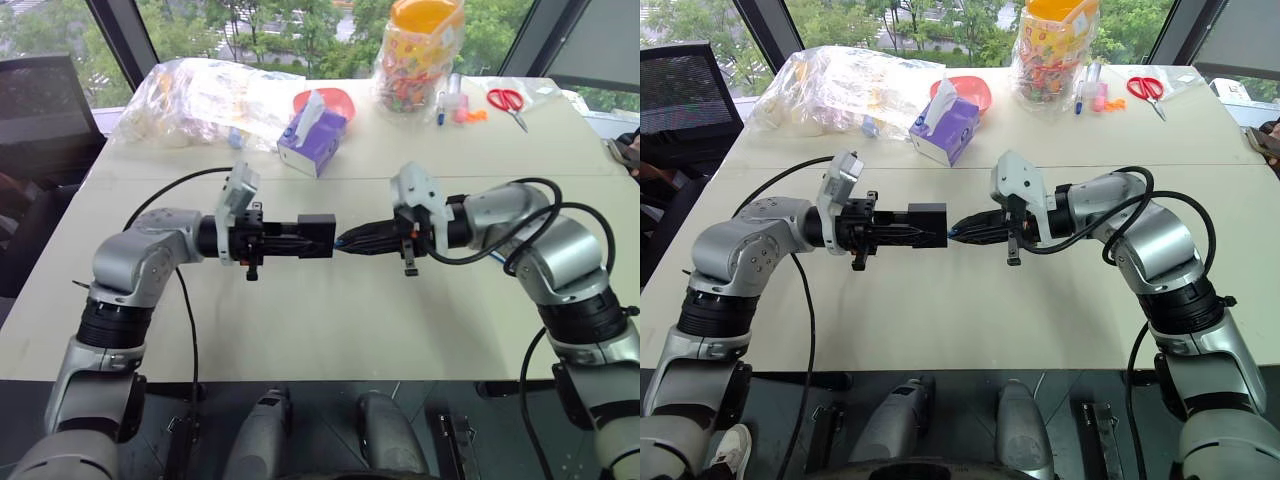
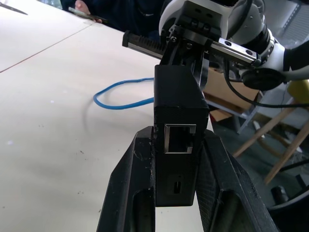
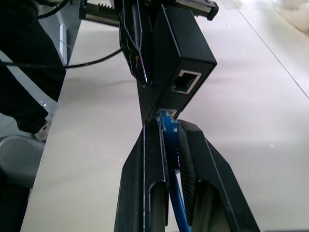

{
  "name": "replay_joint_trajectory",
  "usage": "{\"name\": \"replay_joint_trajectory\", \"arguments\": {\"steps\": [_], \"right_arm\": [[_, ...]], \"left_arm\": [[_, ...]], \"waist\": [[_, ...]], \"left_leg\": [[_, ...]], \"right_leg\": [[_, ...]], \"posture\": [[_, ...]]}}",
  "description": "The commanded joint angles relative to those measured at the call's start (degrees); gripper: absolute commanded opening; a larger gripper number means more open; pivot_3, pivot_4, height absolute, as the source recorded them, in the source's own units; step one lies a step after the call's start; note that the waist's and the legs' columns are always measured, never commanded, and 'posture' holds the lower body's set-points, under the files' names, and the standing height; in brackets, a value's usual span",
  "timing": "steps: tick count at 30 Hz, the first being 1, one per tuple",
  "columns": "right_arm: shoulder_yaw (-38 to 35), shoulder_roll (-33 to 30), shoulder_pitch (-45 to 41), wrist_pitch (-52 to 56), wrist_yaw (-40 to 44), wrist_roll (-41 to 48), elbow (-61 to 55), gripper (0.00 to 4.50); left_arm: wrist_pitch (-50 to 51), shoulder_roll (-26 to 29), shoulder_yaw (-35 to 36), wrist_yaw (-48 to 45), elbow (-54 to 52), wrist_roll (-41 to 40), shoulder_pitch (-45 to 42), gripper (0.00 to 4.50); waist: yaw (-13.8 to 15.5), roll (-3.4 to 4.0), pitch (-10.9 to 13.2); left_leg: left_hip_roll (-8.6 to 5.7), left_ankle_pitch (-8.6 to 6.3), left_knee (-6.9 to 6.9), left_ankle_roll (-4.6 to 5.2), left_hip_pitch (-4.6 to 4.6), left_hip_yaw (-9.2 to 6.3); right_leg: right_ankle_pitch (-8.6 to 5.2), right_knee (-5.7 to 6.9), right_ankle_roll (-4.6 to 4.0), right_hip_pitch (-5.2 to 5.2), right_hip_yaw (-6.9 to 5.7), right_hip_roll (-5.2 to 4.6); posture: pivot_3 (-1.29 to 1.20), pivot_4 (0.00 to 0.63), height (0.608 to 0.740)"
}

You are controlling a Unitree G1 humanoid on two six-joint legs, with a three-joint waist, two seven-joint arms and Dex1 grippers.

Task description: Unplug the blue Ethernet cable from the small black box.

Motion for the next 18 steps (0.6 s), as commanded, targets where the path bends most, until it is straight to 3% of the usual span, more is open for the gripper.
{"name": "replay_joint_trajectory", "arguments": {"steps": [1,9,15,18], "right_arm": [[-1.4,-2.9,0.6,-2.0,-0.6,-4.5,5.4,0.03],[-3.5,-1.5,-2.4,-6.2,-3.8,-9.0,12.9,0.03],[-1.9,5.6,-8.0,-13.1,-20.0,-20.8,28.1,0.03],[-1.9,8.6,-9.7,-14.6,-23.9,-23.6,33.0,0.03]], "left_arm": [[-0.3,2.2,3.4,-1.3,-3.3,-2.6,0.3,0.50],[-1.8,3.1,3.3,-0.7,-4.5,-1.6,1.6,0.50],[-15.2,-0.3,-1.5,2.3,-0.3,9.3,3.8,0.50],[-22.1,-3.3,-3.2,4.9,3.2,14.0,4.5,0.50]], "waist": [[0.2,-0.04,0.0],[-0.2,-0.04,0.0],[0.0,-0.03,0.0],[0.2,-0.04,0.0]], "left_leg": [[-0.01,0.00,0.02,0.00,-0.01,0.00],[-0.01,0.00,0.01,0.00,-0.04,0.02],[-0.02,0.01,0.03,0.00,-0.02,0.03],[-0.03,0.01,0.02,0.00,-0.02,0.03]], "right_leg": [[-0.05,-0.01,-0.09,0.00,0.00,-0.01],[-0.04,-0.02,-0.07,-0.03,0.01,-0.04],[-0.03,0.01,-0.09,-0.01,0.01,-0.04],[0.04,0.01,0.03,-0.02,0.01,-0.04]], "posture": [[0.00,0.150,0.728],[0.00,0.150,0.728],[0.00,0.150,0.728],[0.00,0.150,0.728]]}}
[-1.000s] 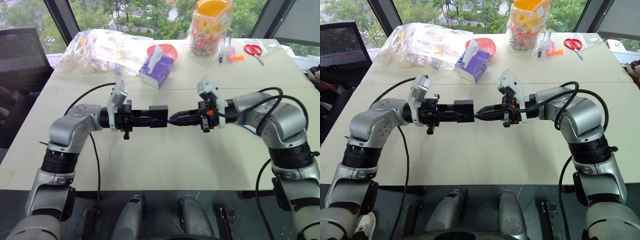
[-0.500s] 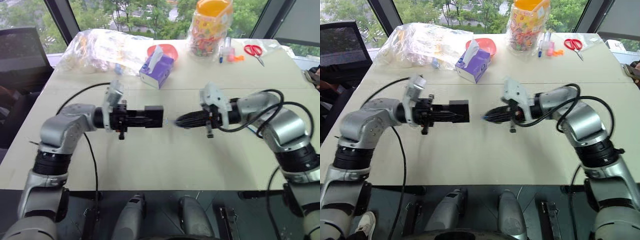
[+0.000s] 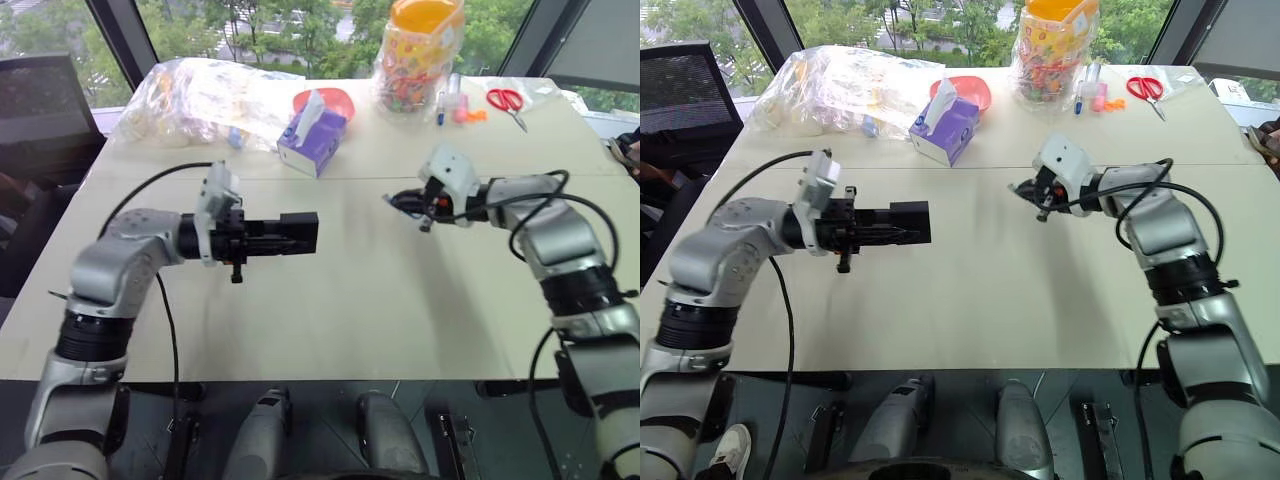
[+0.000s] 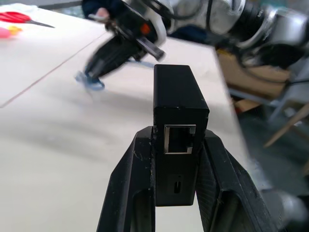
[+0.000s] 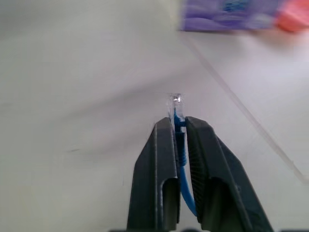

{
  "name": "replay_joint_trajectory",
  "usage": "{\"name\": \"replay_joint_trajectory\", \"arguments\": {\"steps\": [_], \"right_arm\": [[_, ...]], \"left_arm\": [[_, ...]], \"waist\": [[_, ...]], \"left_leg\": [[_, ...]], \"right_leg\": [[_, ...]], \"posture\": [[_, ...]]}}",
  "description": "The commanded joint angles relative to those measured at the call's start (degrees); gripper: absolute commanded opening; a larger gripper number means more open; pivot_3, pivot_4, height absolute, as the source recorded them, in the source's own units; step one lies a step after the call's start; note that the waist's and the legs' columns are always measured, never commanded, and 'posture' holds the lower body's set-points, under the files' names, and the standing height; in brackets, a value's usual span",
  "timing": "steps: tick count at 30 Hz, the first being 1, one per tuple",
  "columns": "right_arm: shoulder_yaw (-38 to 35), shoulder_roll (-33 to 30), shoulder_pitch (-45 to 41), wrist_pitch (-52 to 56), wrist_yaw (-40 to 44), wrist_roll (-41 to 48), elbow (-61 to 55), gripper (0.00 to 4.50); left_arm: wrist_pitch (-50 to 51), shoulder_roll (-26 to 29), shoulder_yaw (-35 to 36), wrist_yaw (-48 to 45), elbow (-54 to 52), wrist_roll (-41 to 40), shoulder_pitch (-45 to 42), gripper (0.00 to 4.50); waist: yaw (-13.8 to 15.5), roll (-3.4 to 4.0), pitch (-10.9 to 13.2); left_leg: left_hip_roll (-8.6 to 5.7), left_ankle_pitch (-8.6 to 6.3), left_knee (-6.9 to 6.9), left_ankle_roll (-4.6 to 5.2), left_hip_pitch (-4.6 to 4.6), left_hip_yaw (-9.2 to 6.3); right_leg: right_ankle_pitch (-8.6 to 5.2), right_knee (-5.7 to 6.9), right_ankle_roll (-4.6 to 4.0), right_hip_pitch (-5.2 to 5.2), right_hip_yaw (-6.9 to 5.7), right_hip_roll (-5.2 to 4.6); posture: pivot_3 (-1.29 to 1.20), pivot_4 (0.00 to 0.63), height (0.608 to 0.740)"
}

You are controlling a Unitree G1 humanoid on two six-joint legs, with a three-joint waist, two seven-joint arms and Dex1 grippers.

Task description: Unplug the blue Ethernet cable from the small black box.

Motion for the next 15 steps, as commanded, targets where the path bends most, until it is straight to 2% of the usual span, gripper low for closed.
{"name": "replay_joint_trajectory", "arguments": {"steps": [1,5,10,11,15], "right_arm": [[-0.5,2.2,-2.6,-2.4,-4.8,-3.9,4.1,0.03],[0.6,3.7,-2.7,-4.4,-6.6,-7.4,7.1,1.58],[-0.6,4.0,-1.2,-2.9,-6.0,-7.9,4.7,4.21],[-1.0,3.4,-0.5,-2.1,-4.6,-7.2,2.9,4.37],[-5.3,1.3,3.4,3.7,1.6,-0.3,-8.2,4.37]], "left_arm": [[-8.3,-3.0,-0.9,3.4,3.3,5.1,-0.3,0.50],[-13.1,-8.4,-0.5,8.5,10.1,7.8,-1.6,0.50],[-17.3,-13.0,0.6,13.0,17.7,9.5,-3.2,0.50],[-18.0,-13.8,0.8,13.8,18.8,9.7,-3.7,0.50],[-20.9,-15.7,0.6,15.4,22.5,11.0,-4.7,0.50]], "waist": [[0.2,0.00,0.0],[0.4,0.00,0.0],[-0.1,0.01,0.0],[-0.2,0.01,0.0],[-0.2,0.01,0.0]], "left_leg": [[0.00,0.00,0.00,0.00,-0.02,-0.01],[-0.03,0.00,0.01,0.01,-0.05,-0.01],[-0.03,0.01,0.04,0.01,-0.03,-0.01],[-0.03,0.01,0.03,0.02,-0.03,-0.01],[-0.03,0.01,0.04,0.02,-0.04,-0.01]], "right_leg": [[0.01,0.00,0.01,-0.01,0.00,0.00],[0.04,0.00,0.08,-0.03,0.00,0.00],[0.17,0.03,0.31,-0.02,0.00,0.01],[0.17,0.04,0.31,-0.03,0.00,0.01],[0.18,0.05,0.34,-0.02,0.00,0.01]], "posture": [[0.00,0.150,0.728],[0.00,0.150,0.728],[0.00,0.150,0.728],[0.00,0.150,0.728],[0.00,0.150,0.728]]}}
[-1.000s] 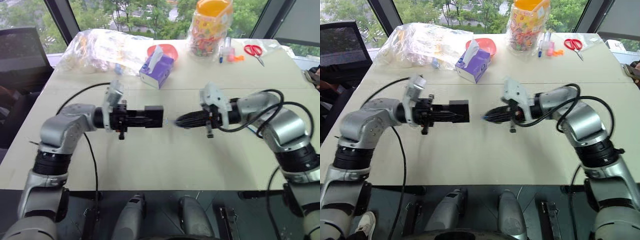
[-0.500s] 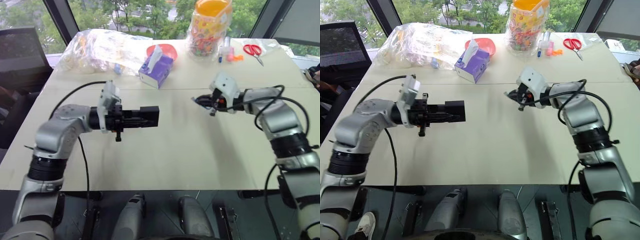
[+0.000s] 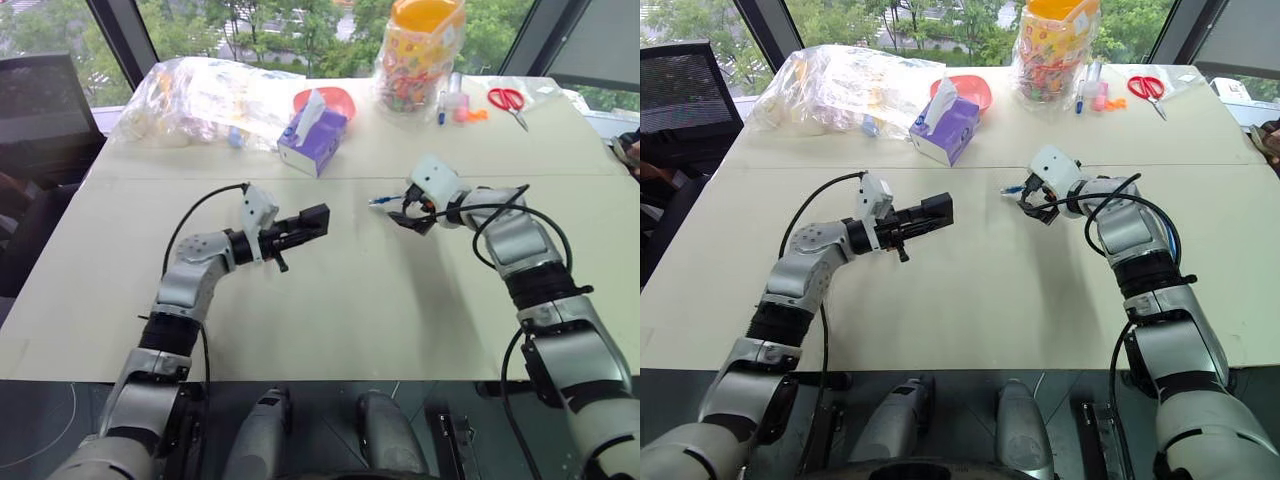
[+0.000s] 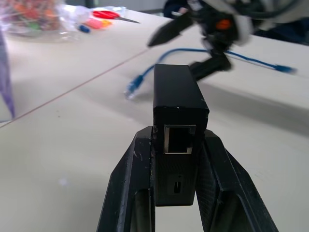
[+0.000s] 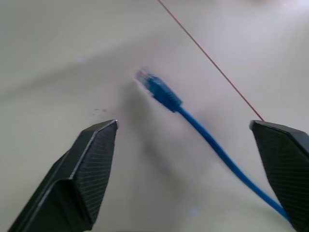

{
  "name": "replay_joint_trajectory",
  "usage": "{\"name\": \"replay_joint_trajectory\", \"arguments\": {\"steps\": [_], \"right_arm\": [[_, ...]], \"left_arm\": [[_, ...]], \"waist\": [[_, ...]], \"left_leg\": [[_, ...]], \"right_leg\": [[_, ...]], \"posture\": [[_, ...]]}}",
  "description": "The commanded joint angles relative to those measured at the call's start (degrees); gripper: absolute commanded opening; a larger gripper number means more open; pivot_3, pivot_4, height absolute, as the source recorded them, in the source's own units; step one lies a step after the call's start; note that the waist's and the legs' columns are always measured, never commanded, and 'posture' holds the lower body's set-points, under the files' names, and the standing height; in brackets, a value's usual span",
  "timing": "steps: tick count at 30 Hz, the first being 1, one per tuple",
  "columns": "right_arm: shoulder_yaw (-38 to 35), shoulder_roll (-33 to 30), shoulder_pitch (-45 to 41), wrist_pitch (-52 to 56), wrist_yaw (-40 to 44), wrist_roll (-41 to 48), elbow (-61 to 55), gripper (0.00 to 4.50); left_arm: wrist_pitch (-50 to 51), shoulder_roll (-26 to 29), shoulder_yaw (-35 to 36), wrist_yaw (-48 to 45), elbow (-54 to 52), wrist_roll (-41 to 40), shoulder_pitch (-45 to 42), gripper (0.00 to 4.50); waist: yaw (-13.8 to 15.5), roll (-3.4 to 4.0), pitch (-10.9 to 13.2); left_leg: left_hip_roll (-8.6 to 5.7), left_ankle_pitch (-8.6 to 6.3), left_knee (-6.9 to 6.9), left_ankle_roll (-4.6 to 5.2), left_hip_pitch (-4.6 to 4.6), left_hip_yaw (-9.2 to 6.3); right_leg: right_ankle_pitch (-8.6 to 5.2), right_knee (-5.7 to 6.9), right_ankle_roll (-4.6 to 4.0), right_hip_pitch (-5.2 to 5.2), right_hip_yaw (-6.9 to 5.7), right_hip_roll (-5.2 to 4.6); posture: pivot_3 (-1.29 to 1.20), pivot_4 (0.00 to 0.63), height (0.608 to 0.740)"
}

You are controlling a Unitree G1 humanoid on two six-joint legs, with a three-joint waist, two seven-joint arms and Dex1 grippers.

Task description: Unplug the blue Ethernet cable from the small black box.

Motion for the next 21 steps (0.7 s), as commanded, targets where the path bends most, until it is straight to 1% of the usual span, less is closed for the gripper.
{"name": "replay_joint_trajectory", "arguments": {"steps": [1,3,8,12,15,17,18,21], "right_arm": [[-6.4,-2.2,2.7,5.9,5.2,7.5,-12.5,4.37],[-8.4,-3.2,5.3,9.5,6.4,10.1,-18.0,4.37],[-10.6,-4.4,10.5,15.8,5.0,12.5,-26.9,4.37],[-11.7,-4.8,13.0,19.1,3.4,13.6,-31.3,4.37],[-12.7,-5.2,14.6,21.2,2.5,14.7,-33.8,4.37],[-13.1,-5.4,15.5,22.2,2.0,15.3,-35.3,4.50],[-13.2,-5.5,15.9,22.7,1.8,15.6,-35.9,4.50],[-13.4,-6.0,17.1,23.7,1.7,16.5,-37.3,4.50]], "left_arm": [[-3.6,-1.4,1.3,1.4,2.1,0.8,-1.8,0.50],[-4.3,-2.8,1.4,2.3,4.2,0.9,-2.6,0.50],[-6.7,-5.2,1.8,3.6,11.0,2.3,-4.4,0.50],[-8.3,-5.2,1.4,2.5,14.9,3.6,-4.0,0.50],[-9.6,-4.0,0.7,0.7,16.9,5.1,-2.9,0.50],[-9.1,-3.3,0.8,-0.4,17.1,5.3,-2.2,1.53],[-8.8,-3.0,1.0,-0.9,16.9,5.2,-1.9,1.74],[-7.5,-1.9,1.5,-1.8,15.3,4.8,-0.9,2.83]], "waist": [[0.0,0.00,0.0],[0.2,0.00,0.0],[0.3,-0.01,0.0],[0.0,-0.01,0.0],[0.0,-0.01,0.0],[0.2,-0.02,0.0],[0.1,-0.01,0.0],[0.2,-0.01,0.0]], "left_leg": [[0.00,0.00,0.00,0.00,0.00,-0.01],[0.00,0.00,0.02,0.00,0.00,-0.02],[-0.01,0.00,0.14,0.00,0.00,-0.02],[-0.01,0.00,0.18,0.00,0.01,-0.01],[-0.01,0.00,0.17,0.00,0.00,-0.01],[-0.01,0.00,0.17,0.00,0.00,-0.02],[-0.01,0.00,0.17,0.00,0.00,-0.02],[0.00,0.00,0.17,0.00,0.00,-0.02]], "right_leg": [[0.01,0.00,0.02,0.00,0.00,0.00],[0.02,0.01,0.03,0.02,0.00,0.00],[0.05,0.01,0.09,0.09,-0.01,0.00],[0.06,0.02,0.09,0.09,0.00,0.00],[0.06,0.01,0.09,0.07,0.00,0.00],[0.06,0.01,0.09,0.08,0.00,0.00],[0.06,0.00,0.09,0.09,-0.01,0.00],[0.06,0.01,0.09,0.09,0.00,0.00]], "posture": [[0.00,0.150,0.728],[0.00,0.150,0.728],[0.00,0.150,0.728],[0.00,0.150,0.728],[0.00,0.150,0.728],[0.00,0.150,0.728],[0.00,0.150,0.728],[0.00,0.150,0.728]]}}
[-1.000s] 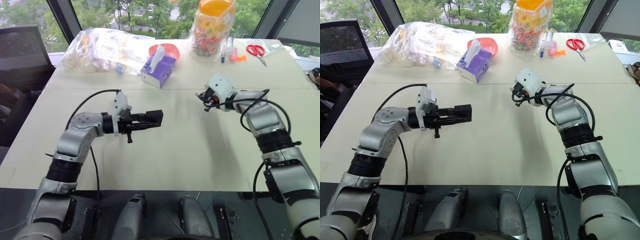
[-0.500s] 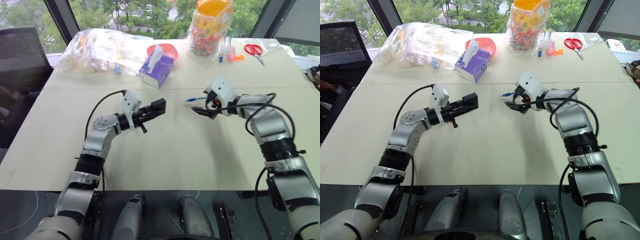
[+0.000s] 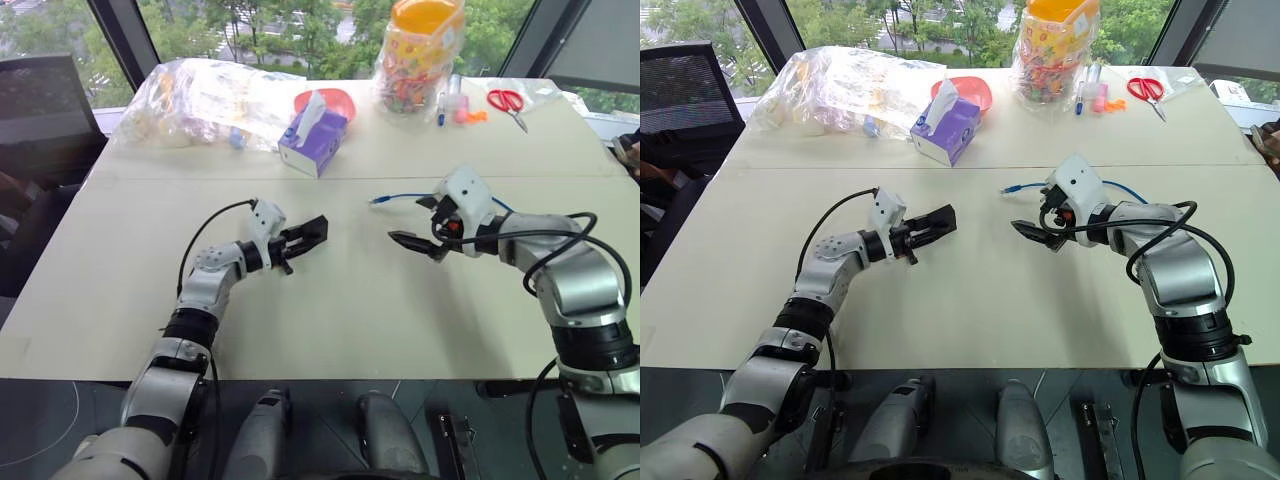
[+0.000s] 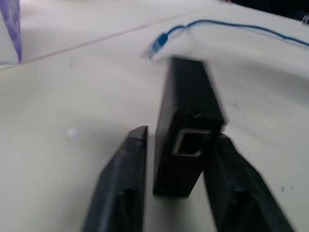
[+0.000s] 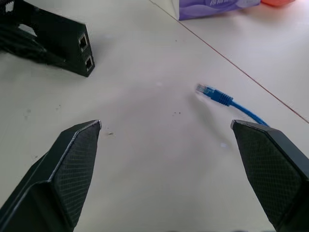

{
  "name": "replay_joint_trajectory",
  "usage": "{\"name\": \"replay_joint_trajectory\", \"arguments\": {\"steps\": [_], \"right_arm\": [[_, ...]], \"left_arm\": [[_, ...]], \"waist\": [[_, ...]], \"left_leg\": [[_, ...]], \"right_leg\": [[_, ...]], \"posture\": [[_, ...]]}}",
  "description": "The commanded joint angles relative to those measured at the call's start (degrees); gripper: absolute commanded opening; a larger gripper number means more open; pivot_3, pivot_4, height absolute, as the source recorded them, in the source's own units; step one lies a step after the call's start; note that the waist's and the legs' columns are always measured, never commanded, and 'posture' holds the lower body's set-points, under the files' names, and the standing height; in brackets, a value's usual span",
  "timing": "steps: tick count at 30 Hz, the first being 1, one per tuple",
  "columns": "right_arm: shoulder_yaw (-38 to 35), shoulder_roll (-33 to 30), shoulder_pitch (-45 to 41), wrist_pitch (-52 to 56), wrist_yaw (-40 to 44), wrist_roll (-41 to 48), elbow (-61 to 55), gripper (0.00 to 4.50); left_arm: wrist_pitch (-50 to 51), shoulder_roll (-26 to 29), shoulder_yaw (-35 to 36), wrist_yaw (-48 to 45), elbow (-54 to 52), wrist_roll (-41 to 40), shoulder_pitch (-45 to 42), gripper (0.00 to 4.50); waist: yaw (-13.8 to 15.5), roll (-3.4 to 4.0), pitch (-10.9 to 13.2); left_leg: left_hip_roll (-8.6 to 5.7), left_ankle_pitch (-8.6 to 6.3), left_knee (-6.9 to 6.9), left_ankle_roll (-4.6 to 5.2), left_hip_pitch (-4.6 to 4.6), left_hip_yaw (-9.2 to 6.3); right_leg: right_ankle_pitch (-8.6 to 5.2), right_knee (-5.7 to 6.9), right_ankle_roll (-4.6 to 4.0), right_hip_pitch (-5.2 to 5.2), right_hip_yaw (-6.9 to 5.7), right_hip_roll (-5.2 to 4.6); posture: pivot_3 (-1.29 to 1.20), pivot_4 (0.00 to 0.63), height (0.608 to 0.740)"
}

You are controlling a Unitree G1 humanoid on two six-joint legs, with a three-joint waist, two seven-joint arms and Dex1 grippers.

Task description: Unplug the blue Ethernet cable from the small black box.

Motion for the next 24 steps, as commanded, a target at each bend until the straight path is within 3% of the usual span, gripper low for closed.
{"name": "replay_joint_trajectory", "arguments": {"steps": [1,3,5,18,24], "right_arm": [[-2.1,-1.5,0.6,0.9,-0.1,1.7,-3.4,4.50],[-2.1,-1.9,1.2,1.1,-0.1,2.2,-3.9,4.50],[-2.7,-3.1,2.4,1.4,0.7,3.2,-4.8,4.50],[-5.9,-9.1,8.5,2.6,2.5,7.3,-8.0,4.50],[-7.6,-11.2,10.1,3.8,3.8,10.2,-10.4,4.50]], "left_arm": [[1.4,1.7,0.9,-1.1,-2.7,-0.5,1.2,3.28],[2.2,2.3,1.3,-1.1,-3.8,-0.8,1.6,4.01],[4.2,4.2,1.9,-1.5,-7.4,-1.4,3.2,4.40],[22.7,13.1,5.8,-1.2,-33.3,-9.8,10.0,4.40],[26.8,14.2,5.8,-0.6,-38.3,-12.1,10.5,4.40]], "waist": [[0.0,0.00,0.0],[0.0,0.00,0.0],[-0.1,0.00,0.0],[1.2,0.01,0.0],[1.4,0.01,0.0]], "left_leg": [[0.00,0.00,0.01,0.00,0.00,0.00],[0.00,0.00,0.00,0.00,0.00,0.00],[0.01,0.00,0.00,0.00,0.01,0.00],[0.01,-0.01,0.00,0.00,-0.02,0.00],[0.02,-0.01,0.00,0.00,-0.02,0.01]], "right_leg": [[0.00,0.00,0.00,0.01,0.00,0.00],[0.00,0.00,0.00,0.00,0.00,0.00],[0.00,0.00,0.00,0.00,0.00,0.00],[-0.07,-0.06,-0.16,0.01,0.00,-0.02],[-0.11,-0.07,-0.23,0.01,0.01,-0.02]], "posture": [[0.00,0.150,0.728],[0.00,0.150,0.728],[0.00,0.150,0.728],[0.00,0.150,0.728],[0.00,0.150,0.728]]}}
